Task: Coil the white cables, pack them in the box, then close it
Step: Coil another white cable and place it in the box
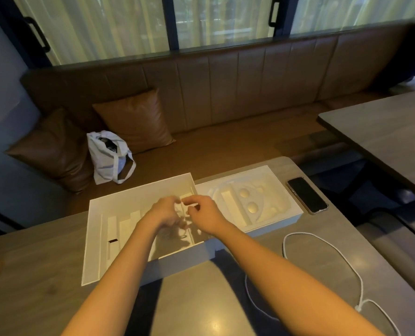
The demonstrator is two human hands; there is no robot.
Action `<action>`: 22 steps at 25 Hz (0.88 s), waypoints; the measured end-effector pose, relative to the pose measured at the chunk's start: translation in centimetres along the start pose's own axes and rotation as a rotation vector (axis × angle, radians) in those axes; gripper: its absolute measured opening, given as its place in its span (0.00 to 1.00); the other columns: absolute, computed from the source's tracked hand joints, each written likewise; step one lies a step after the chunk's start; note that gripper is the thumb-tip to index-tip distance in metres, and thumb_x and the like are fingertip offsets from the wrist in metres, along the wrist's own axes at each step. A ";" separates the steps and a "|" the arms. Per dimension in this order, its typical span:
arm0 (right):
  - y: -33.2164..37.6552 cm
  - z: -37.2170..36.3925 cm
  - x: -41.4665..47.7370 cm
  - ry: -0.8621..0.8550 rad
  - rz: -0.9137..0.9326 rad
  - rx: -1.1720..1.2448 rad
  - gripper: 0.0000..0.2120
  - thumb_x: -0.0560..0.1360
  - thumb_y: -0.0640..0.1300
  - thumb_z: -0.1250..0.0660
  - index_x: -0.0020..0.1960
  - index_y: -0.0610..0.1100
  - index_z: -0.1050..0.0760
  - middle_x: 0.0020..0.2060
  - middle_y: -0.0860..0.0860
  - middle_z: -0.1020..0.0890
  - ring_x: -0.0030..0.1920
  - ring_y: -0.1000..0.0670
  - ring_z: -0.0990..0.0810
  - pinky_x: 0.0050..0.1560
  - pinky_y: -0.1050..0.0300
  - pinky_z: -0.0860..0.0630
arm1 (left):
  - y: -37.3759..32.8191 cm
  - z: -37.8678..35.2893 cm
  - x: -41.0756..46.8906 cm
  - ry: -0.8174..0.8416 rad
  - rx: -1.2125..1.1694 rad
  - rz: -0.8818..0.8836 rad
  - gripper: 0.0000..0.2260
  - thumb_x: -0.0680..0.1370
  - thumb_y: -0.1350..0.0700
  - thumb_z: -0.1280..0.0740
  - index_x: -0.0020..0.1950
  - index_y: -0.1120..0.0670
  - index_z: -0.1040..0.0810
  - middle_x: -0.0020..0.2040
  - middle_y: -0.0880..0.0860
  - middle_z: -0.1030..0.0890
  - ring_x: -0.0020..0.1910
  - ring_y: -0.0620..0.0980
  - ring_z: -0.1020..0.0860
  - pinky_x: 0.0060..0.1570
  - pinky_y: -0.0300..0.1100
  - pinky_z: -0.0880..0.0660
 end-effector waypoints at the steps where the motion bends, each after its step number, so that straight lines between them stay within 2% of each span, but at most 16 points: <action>1: 0.0 1.3 -0.6 -0.068 0.007 0.041 0.16 0.78 0.35 0.41 0.64 0.41 0.26 0.61 0.44 0.22 0.60 0.45 0.23 0.63 0.51 0.26 | -1.7 -0.6 -0.5 -0.137 -0.081 -0.096 0.28 0.68 0.60 0.25 0.66 0.54 0.29 0.66 0.57 0.27 0.64 0.57 0.28 0.60 0.50 0.27; 3: -1.1 4.4 -2.1 -0.200 -0.007 0.081 0.14 0.77 0.35 0.40 0.61 0.40 0.24 0.57 0.44 0.20 0.55 0.48 0.22 0.61 0.54 0.25 | -5.5 -2.9 -2.2 -0.367 -0.249 -0.295 0.19 0.71 0.61 0.28 0.61 0.53 0.25 0.60 0.55 0.24 0.59 0.54 0.26 0.55 0.45 0.26; 5: -3.7 7.6 -3.9 -0.316 -0.057 0.046 0.12 0.76 0.35 0.39 0.58 0.39 0.23 0.55 0.43 0.19 0.53 0.48 0.22 0.59 0.55 0.26 | -8.8 -5.9 -3.9 -0.417 -0.406 -0.459 0.13 0.72 0.63 0.31 0.55 0.54 0.22 0.53 0.53 0.24 0.51 0.50 0.25 0.48 0.36 0.27; 6: -5.5 9.2 -5.2 -0.365 -0.101 0.007 0.11 0.76 0.35 0.39 0.56 0.39 0.22 0.53 0.43 0.19 0.53 0.47 0.22 0.57 0.54 0.26 | -10.2 -8.0 -4.7 -0.362 -0.444 -0.530 0.11 0.72 0.64 0.32 0.52 0.55 0.21 0.51 0.53 0.23 0.48 0.48 0.25 0.45 0.33 0.29; 8: -10.1 12.0 -8.2 -0.382 -0.251 -0.141 0.08 0.74 0.35 0.40 0.44 0.42 0.22 0.45 0.42 0.20 0.47 0.45 0.23 0.50 0.53 0.27 | -12.1 -12.6 -5.2 -0.164 -0.453 -0.596 0.08 0.72 0.65 0.33 0.48 0.56 0.20 0.47 0.53 0.21 0.44 0.48 0.24 0.43 0.34 0.28; 10: -15.0 13.8 -11.8 -0.328 -0.483 -0.295 0.12 0.73 0.37 0.39 0.32 0.46 0.34 0.39 0.42 0.27 0.41 0.47 0.30 0.42 0.54 0.33 | -13.0 -17.3 -5.5 0.061 -0.404 -0.583 0.08 0.73 0.66 0.36 0.48 0.57 0.20 0.43 0.54 0.20 0.40 0.49 0.23 0.43 0.38 0.27; 11: -17.3 14.3 -13.8 -0.291 -0.579 -0.327 0.15 0.72 0.39 0.37 0.30 0.48 0.39 0.39 0.42 0.29 0.41 0.47 0.32 0.42 0.53 0.33 | -13.2 -19.6 -5.6 0.168 -0.360 -0.571 0.08 0.74 0.67 0.37 0.49 0.59 0.21 0.42 0.56 0.21 0.38 0.48 0.24 0.40 0.36 0.27; 12: -19.1 14.4 -15.8 -0.238 -0.645 -0.350 0.16 0.71 0.41 0.35 0.31 0.48 0.40 0.40 0.42 0.29 0.42 0.47 0.31 0.44 0.52 0.31 | -13.1 -21.5 -5.8 0.255 -0.311 -0.560 0.09 0.75 0.67 0.38 0.51 0.62 0.21 0.41 0.56 0.21 0.36 0.47 0.25 0.37 0.33 0.28; 14: -20.6 14.2 -19.3 -0.152 -0.709 -0.372 0.08 0.71 0.43 0.33 0.36 0.47 0.31 0.43 0.42 0.24 0.45 0.46 0.25 0.52 0.52 0.26 | -12.7 -24.9 -6.4 0.388 -0.215 -0.542 0.09 0.76 0.67 0.38 0.55 0.65 0.23 0.41 0.57 0.23 0.34 0.43 0.27 0.35 0.27 0.31; 15: -20.9 14.0 -20.6 -0.152 -0.712 -0.360 0.04 0.72 0.43 0.34 0.39 0.45 0.26 0.44 0.41 0.22 0.47 0.45 0.23 0.53 0.53 0.25 | -12.5 -26.2 -6.8 0.439 -0.178 -0.533 0.09 0.76 0.67 0.37 0.55 0.64 0.24 0.42 0.57 0.23 0.36 0.43 0.27 0.37 0.28 0.30; 18: -22.2 13.9 -22.2 -0.248 -0.675 -0.265 0.08 0.74 0.39 0.37 0.37 0.45 0.25 0.38 0.44 0.22 0.45 0.46 0.23 0.50 0.53 0.25 | -12.0 -28.6 -7.4 0.496 -0.077 -0.547 0.12 0.76 0.66 0.36 0.59 0.61 0.25 0.55 0.59 0.21 0.50 0.50 0.24 0.55 0.38 0.28; 20: -22.7 13.8 -22.4 -0.245 -0.664 -0.294 0.05 0.74 0.39 0.36 0.49 0.44 0.23 0.46 0.45 0.19 0.50 0.45 0.22 0.55 0.53 0.26 | -11.7 -29.0 -7.5 0.485 0.087 -0.630 0.13 0.76 0.63 0.36 0.60 0.57 0.24 0.60 0.56 0.25 0.57 0.52 0.25 0.61 0.42 0.30; 21: -23.0 13.6 -22.4 -0.223 -0.674 -0.345 0.10 0.74 0.40 0.36 0.55 0.43 0.24 0.51 0.44 0.20 0.53 0.44 0.22 0.56 0.52 0.26 | -11.5 -28.9 -7.6 0.469 0.164 -0.661 0.12 0.76 0.61 0.36 0.60 0.55 0.23 0.61 0.54 0.27 0.59 0.52 0.27 0.63 0.43 0.31; 22: -23.1 13.3 -22.5 -0.200 -0.685 -0.401 0.11 0.74 0.42 0.35 0.56 0.44 0.24 0.53 0.44 0.20 0.52 0.44 0.22 0.54 0.53 0.26 | -11.3 -28.8 -7.7 0.447 0.217 -0.678 0.11 0.77 0.58 0.36 0.59 0.54 0.22 0.60 0.53 0.28 0.59 0.52 0.27 0.63 0.43 0.31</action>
Point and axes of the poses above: each hand's wrist, its own x-axis towards the middle knuckle, its own z-axis out of the back of the hand, y = z × x, the point moved 1 cm from there along x, towards the middle knuckle
